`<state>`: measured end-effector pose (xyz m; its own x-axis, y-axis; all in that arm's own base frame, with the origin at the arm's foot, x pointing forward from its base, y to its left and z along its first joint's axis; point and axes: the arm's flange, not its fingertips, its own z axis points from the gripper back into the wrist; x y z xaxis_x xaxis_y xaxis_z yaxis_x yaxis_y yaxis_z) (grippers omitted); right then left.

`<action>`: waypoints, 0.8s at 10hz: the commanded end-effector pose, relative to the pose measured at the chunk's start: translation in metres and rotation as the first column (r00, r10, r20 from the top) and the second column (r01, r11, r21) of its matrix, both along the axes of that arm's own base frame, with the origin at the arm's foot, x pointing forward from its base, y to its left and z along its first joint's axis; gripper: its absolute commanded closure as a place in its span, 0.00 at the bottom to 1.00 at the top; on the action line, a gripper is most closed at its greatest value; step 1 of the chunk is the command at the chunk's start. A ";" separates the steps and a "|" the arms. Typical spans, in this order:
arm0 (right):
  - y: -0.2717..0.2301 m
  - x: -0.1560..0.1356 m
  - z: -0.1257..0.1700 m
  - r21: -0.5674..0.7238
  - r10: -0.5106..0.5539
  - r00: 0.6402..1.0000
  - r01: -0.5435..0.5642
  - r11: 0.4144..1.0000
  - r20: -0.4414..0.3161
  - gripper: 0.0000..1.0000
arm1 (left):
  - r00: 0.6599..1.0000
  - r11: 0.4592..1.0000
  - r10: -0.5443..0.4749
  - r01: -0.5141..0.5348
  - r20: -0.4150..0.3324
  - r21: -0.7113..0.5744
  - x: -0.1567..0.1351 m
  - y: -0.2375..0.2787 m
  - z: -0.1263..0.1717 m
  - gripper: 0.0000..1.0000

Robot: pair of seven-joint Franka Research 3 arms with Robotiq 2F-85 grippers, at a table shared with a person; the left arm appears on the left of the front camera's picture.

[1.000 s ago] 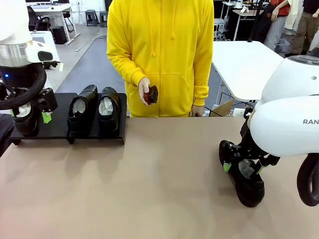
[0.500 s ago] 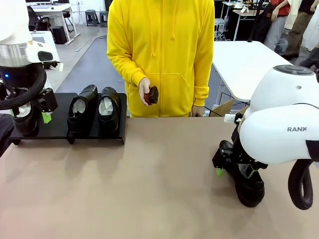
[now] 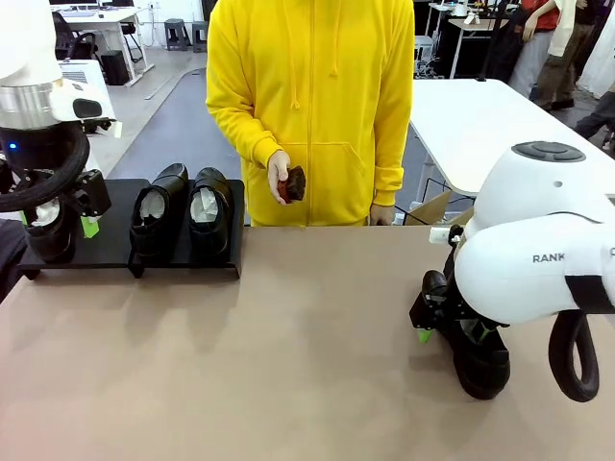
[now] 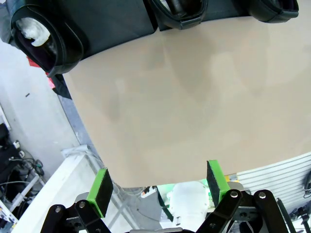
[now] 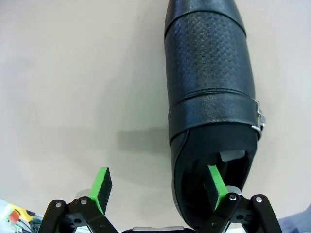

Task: Organize the shoes by placing them on the stand.
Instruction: Pick up one Shoe and place it in the middle of the table.

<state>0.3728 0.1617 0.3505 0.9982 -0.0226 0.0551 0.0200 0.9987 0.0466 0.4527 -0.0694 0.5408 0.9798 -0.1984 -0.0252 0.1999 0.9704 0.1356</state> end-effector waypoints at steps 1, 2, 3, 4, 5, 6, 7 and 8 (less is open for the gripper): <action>0.006 0.013 -0.007 0.002 0.000 1.000 0.000 1.000 -0.006 0.00 | 1.000 1.000 -0.003 0.003 0.008 0.007 -0.002 0.003 0.001 0.00; 0.007 0.015 -0.010 0.000 0.000 1.000 0.000 1.000 -0.008 0.00 | 1.000 1.000 -0.003 0.003 0.008 0.007 -0.002 0.003 0.001 0.00; 0.008 0.016 -0.011 -0.005 0.006 1.000 -0.006 1.000 -0.007 0.06 | 1.000 1.000 -0.003 0.003 0.008 0.007 -0.002 0.003 0.001 0.00; 0.008 0.018 -0.011 -0.026 0.011 1.000 -0.011 1.000 -0.002 0.23 | 1.000 1.000 -0.003 0.003 0.008 0.007 -0.002 0.003 0.001 0.00; 0.008 0.018 -0.012 -0.032 0.006 1.000 -0.006 0.999 -0.010 0.43 | 1.000 1.000 -0.003 0.003 0.008 0.007 -0.002 0.003 0.001 0.00; 0.008 0.018 -0.011 -0.038 0.004 1.000 -0.005 0.999 -0.014 0.63 | 1.000 1.000 -0.003 0.003 0.008 0.007 -0.002 0.003 0.001 0.00; 0.008 0.019 -0.012 -0.043 0.002 1.000 -0.003 0.999 -0.022 0.83 | 1.000 1.000 -0.003 0.003 0.008 0.007 -0.002 0.003 0.001 0.00; 0.008 0.020 -0.014 -0.048 -0.001 1.000 0.000 0.999 -0.031 1.00 | 1.000 1.000 -0.003 0.003 0.008 0.007 -0.002 0.003 0.001 0.00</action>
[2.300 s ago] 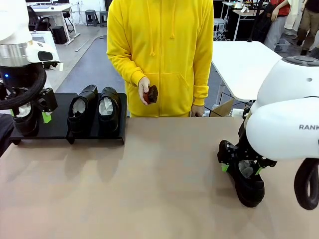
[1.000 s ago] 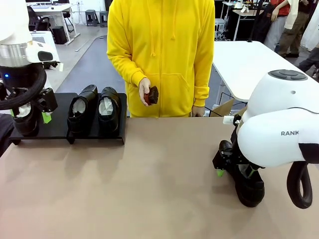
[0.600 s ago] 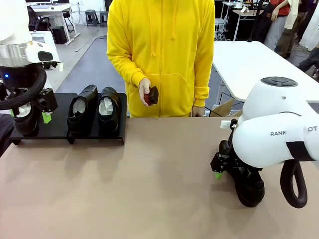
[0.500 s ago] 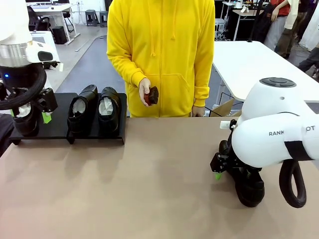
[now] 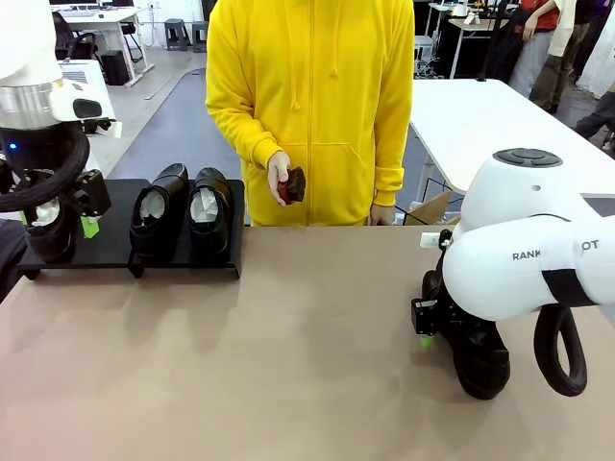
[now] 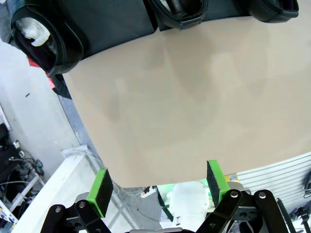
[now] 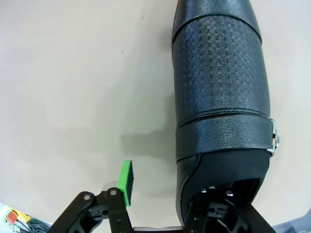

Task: Organize the shoes by placing them on the stand.
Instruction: Pick up one Shoe and place it in the middle of the table.

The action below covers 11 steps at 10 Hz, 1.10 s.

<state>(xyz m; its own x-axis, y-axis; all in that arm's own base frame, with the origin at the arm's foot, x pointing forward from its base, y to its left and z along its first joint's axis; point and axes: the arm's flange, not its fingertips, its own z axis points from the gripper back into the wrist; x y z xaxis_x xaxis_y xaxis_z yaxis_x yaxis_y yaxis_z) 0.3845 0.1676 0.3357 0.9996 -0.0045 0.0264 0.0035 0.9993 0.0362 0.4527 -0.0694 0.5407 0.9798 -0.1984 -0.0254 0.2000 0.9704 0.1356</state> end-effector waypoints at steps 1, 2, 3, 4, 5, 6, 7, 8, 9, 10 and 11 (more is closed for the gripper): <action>0.001 0.008 -0.002 -0.054 -0.023 1.000 0.022 0.998 -0.011 1.00 | 1.000 1.000 -0.003 0.003 0.008 0.007 -0.002 0.003 0.001 0.00; 0.000 0.008 -0.004 -0.067 -0.032 0.999 0.031 0.997 -0.014 1.00 | 1.000 1.000 -0.003 0.003 0.008 0.007 -0.002 0.003 0.001 0.00; -0.001 0.008 -0.004 -0.081 -0.038 0.999 0.036 0.996 -0.014 1.00 | 1.000 1.000 -0.003 0.003 0.008 0.007 -0.002 0.003 0.001 0.00; -0.002 0.006 -0.002 -0.093 -0.048 0.999 0.047 0.995 -0.008 1.00 | 1.000 1.000 -0.003 0.003 0.008 0.007 -0.002 0.003 0.001 0.00; -0.003 0.005 0.000 -0.092 -0.057 0.998 0.057 0.994 -0.002 1.00 | 1.000 1.000 -0.003 0.003 0.008 0.007 -0.002 0.003 0.001 0.00; -0.003 0.004 0.006 -0.092 -0.089 0.996 0.088 0.992 -0.004 1.00 | 1.000 1.000 -0.003 0.003 0.008 0.007 -0.002 0.003 0.001 0.00; 0.001 0.001 0.018 -0.046 -0.151 0.989 0.151 0.987 -0.002 1.00 | 1.000 1.000 -0.003 0.003 0.008 0.007 -0.002 0.003 0.001 0.00; 0.011 -0.006 0.040 0.002 -0.193 0.981 0.193 0.981 0.025 1.00 | 1.000 1.000 -0.003 0.003 0.008 0.007 -0.002 0.003 0.001 0.00; 0.030 -0.014 0.067 0.024 -0.174 0.980 0.173 0.985 0.096 1.00 | 1.000 1.000 -0.003 0.003 0.008 0.007 -0.002 0.003 0.001 0.00; 0.054 -0.023 0.085 0.026 -0.151 0.979 0.149 0.988 0.136 1.00 | 1.000 1.000 -0.003 0.003 0.008 0.007 -0.002 0.003 0.001 0.00; 0.082 -0.030 0.094 0.046 -0.134 0.979 0.129 0.991 0.150 1.00 | 1.000 1.000 -0.003 0.003 0.008 0.007 -0.002 0.003 0.001 0.00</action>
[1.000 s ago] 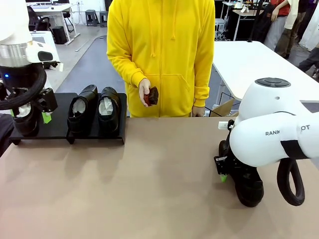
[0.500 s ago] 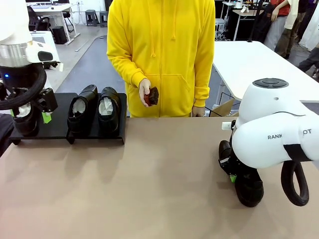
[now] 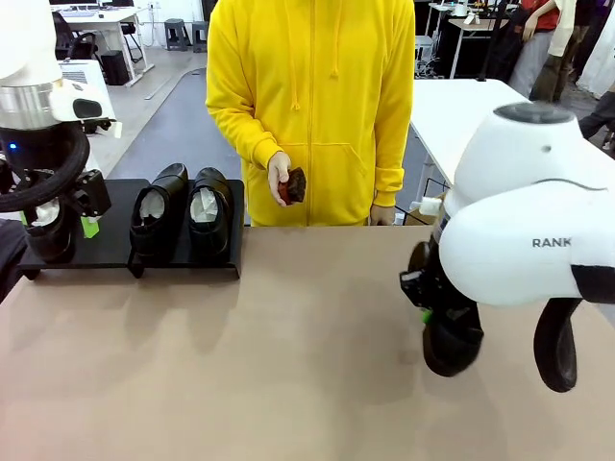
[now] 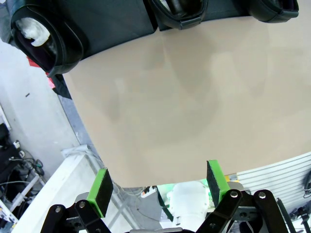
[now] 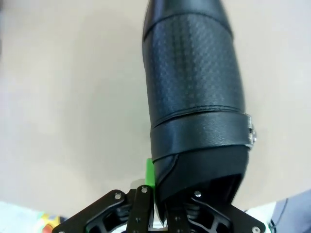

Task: Organize the shoes by placing them on the stand.
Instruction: Pick up one Shoe and place it in the middle of the table.

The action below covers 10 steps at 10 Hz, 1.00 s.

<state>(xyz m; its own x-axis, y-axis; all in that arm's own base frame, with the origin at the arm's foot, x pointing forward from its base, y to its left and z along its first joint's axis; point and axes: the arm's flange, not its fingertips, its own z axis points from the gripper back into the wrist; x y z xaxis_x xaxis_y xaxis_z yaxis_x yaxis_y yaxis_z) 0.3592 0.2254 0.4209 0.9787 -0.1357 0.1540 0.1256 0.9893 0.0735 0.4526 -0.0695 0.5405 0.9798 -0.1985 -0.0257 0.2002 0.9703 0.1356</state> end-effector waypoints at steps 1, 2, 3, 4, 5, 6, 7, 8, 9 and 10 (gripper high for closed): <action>0.051 -0.007 0.009 0.046 0.022 1.000 -0.022 0.999 0.003 1.00 | 1.000 1.000 -0.003 0.003 0.008 0.007 -0.002 0.003 0.001 0.00; 0.075 -0.005 0.003 0.077 0.039 0.999 -0.037 0.996 -0.027 1.00 | 1.000 1.000 -0.003 0.003 0.008 0.007 -0.002 0.003 0.001 0.00; 0.100 -0.003 -0.008 0.102 0.053 0.997 -0.047 0.994 -0.060 1.00 | 1.000 1.000 -0.003 0.003 0.008 0.007 -0.002 0.003 0.001 0.00; 0.117 0.000 -0.017 0.099 0.057 0.996 -0.050 0.994 -0.069 1.00 | 1.000 1.000 -0.003 0.003 0.008 0.007 -0.002 0.003 0.001 0.00; 0.124 0.006 -0.025 0.121 0.069 0.994 -0.059 0.991 -0.079 1.00 | 1.000 1.000 -0.003 0.003 0.008 0.007 -0.002 0.003 0.001 0.00; 0.130 0.012 -0.033 0.157 0.081 0.993 -0.067 0.985 -0.083 1.00 | 1.000 1.000 -0.003 0.003 0.008 0.007 -0.002 0.003 0.001 0.00; 0.136 0.013 -0.039 0.193 0.103 0.991 -0.085 0.977 -0.081 1.00 | 1.000 1.000 -0.003 0.003 0.008 0.007 -0.002 0.003 0.001 0.00; 0.143 0.011 -0.047 0.203 0.134 0.988 -0.115 0.973 -0.082 1.00 | 1.000 1.000 -0.003 0.003 0.008 0.007 -0.002 0.003 0.001 0.00; 0.147 0.011 -0.054 0.182 0.148 0.985 -0.129 0.975 -0.094 0.98 | 1.000 1.000 -0.003 0.003 0.008 0.007 -0.002 0.003 0.001 0.00; 0.146 0.013 -0.059 0.185 0.160 0.979 -0.136 0.973 -0.123 0.88 | 1.000 1.000 -0.003 0.003 0.008 0.007 -0.002 0.003 0.001 0.00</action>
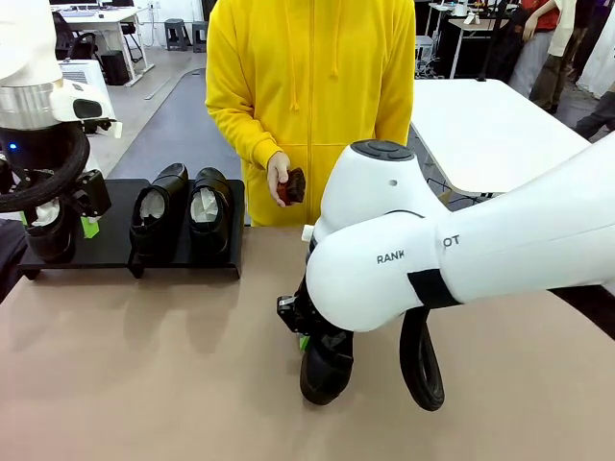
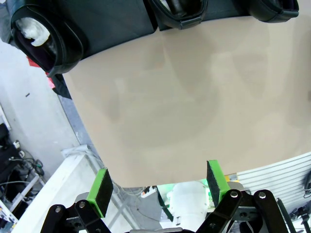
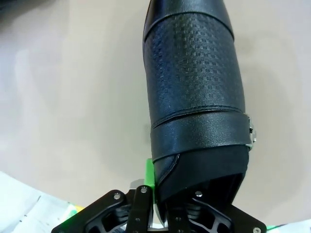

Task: Organize the shoes by placing them on the stand.
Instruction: Pick up one Shoe and place it in the middle of the table.

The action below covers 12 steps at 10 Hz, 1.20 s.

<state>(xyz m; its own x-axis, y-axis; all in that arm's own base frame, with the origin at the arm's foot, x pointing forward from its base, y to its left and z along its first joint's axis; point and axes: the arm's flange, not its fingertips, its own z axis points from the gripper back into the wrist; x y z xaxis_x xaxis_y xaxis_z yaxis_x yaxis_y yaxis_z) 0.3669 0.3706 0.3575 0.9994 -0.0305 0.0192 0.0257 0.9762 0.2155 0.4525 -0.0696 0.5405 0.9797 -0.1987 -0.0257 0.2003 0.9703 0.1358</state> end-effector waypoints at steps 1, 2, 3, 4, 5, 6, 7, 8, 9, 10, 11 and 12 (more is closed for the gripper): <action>0.000 0.003 0.004 0.023 0.038 0.999 -0.038 0.999 -0.023 0.71 | 1.000 1.000 -0.003 0.003 0.008 0.007 -0.002 0.003 0.001 0.00; -0.002 0.001 0.004 0.030 0.042 0.999 -0.041 0.999 -0.029 0.53 | 1.000 1.000 -0.003 0.003 0.008 0.007 -0.002 0.003 0.001 0.00; -0.003 -0.002 0.006 0.049 0.037 0.999 -0.035 0.998 -0.032 0.35 | 1.000 1.000 -0.003 0.003 0.008 0.007 -0.002 0.003 0.001 0.00; -0.006 -0.004 0.011 0.065 0.035 0.999 -0.033 0.997 -0.022 0.17 | 1.000 1.000 -0.003 0.003 0.008 0.007 -0.002 0.003 0.001 0.00; -0.010 -0.007 0.019 0.096 0.032 0.999 -0.030 0.995 -0.018 0.00 | 1.000 1.000 -0.003 0.003 0.008 0.007 -0.002 0.003 0.001 0.00; -0.015 -0.012 0.029 0.126 0.032 0.999 -0.032 0.991 -0.001 0.00 | 1.000 1.000 -0.003 0.003 0.008 0.007 -0.002 0.003 0.001 0.00; -0.019 -0.018 0.036 0.150 0.041 0.999 -0.040 0.988 0.001 0.00 | 1.000 1.000 -0.003 0.003 0.008 0.007 -0.002 0.003 0.001 0.00; -0.021 -0.023 0.040 0.155 0.052 0.999 -0.051 0.987 0.001 0.00 | 1.000 1.000 -0.003 0.003 0.008 0.007 -0.002 0.003 0.001 0.00; -0.024 -0.023 0.040 0.114 0.086 0.996 -0.082 0.990 -0.036 0.00 | 1.000 1.000 -0.003 0.003 0.008 0.007 -0.002 0.003 0.001 0.00; -0.006 -0.009 0.040 0.128 0.024 1.000 -0.025 0.991 0.009 0.00 | 1.000 1.000 -0.003 0.003 0.008 0.007 -0.002 0.003 0.001 0.00; -0.006 -0.009 0.040 0.128 0.024 1.000 -0.025 0.991 0.009 0.00 | 1.000 1.000 -0.003 0.003 0.008 0.007 -0.002 0.003 0.001 0.00; -0.006 -0.009 0.040 0.128 0.024 1.000 -0.025 0.991 0.009 0.00 | 1.000 1.000 -0.003 0.003 0.008 0.007 -0.002 0.003 0.001 0.00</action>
<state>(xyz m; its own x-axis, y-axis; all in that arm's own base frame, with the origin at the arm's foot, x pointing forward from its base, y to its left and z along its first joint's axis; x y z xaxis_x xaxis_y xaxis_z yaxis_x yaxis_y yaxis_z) 0.3537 0.3613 0.3990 0.9999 0.0051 0.0132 -0.0092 0.9436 0.3309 0.4525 -0.0695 0.5405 0.9797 -0.1987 -0.0258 0.2003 0.9703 0.1358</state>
